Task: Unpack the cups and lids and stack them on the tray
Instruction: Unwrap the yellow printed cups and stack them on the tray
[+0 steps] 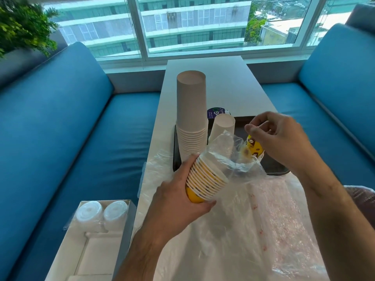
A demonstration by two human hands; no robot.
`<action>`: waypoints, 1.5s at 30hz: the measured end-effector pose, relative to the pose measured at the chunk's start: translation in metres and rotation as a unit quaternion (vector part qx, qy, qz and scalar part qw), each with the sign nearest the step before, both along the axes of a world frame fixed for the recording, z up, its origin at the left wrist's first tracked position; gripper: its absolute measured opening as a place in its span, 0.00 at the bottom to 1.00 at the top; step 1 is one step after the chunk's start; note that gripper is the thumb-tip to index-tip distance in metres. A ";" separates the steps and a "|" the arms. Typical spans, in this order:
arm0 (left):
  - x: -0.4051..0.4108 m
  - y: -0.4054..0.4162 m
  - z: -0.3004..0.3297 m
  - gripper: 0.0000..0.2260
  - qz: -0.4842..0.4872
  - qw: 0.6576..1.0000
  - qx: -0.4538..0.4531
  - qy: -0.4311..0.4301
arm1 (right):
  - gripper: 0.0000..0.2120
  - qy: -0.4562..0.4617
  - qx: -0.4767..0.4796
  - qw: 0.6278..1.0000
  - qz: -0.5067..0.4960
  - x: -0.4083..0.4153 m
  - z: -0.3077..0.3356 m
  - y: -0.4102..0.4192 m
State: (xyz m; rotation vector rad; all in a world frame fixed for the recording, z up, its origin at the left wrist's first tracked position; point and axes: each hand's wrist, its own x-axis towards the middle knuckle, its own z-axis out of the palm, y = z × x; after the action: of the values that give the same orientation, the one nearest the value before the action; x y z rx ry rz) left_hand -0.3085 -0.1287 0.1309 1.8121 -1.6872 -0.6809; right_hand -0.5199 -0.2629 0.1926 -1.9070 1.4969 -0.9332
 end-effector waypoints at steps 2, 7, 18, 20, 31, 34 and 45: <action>-0.001 0.001 0.002 0.47 0.004 0.999 -0.001 -0.044 | 0.19 0.017 0.072 0.996 0.050 0.000 0.008 0.005; -0.006 -0.001 0.006 0.47 0.004 0.990 -0.009 -0.143 | 0.25 0.126 0.272 0.934 0.193 0.014 0.011 0.005; -0.002 -0.002 0.005 0.46 0.000 0.990 0.039 -0.136 | 0.16 -0.228 0.282 0.905 0.223 0.002 0.002 -0.001; -0.003 -0.001 0.007 0.45 -0.004 0.992 0.039 -0.123 | 0.11 -0.160 0.279 0.920 0.223 -0.002 -0.007 -0.006; -0.009 -0.002 0.007 0.43 -0.010 0.992 0.047 -0.118 | 0.21 0.006 0.245 0.903 0.354 0.023 -0.013 0.002; -0.009 -0.001 0.006 0.43 -0.006 0.993 0.047 -0.108 | 0.18 0.010 0.211 0.903 0.374 0.024 -0.010 0.006; -0.006 -0.001 0.005 0.42 0.011 0.996 0.047 -0.081 | 0.16 -0.015 0.215 0.912 0.350 0.023 -0.017 0.007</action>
State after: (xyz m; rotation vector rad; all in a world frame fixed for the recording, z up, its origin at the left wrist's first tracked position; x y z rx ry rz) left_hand -0.3144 -0.1298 0.1357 1.9952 -1.7627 -0.6271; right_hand -0.4972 -0.2562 0.1760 -1.8555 0.7862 -0.2695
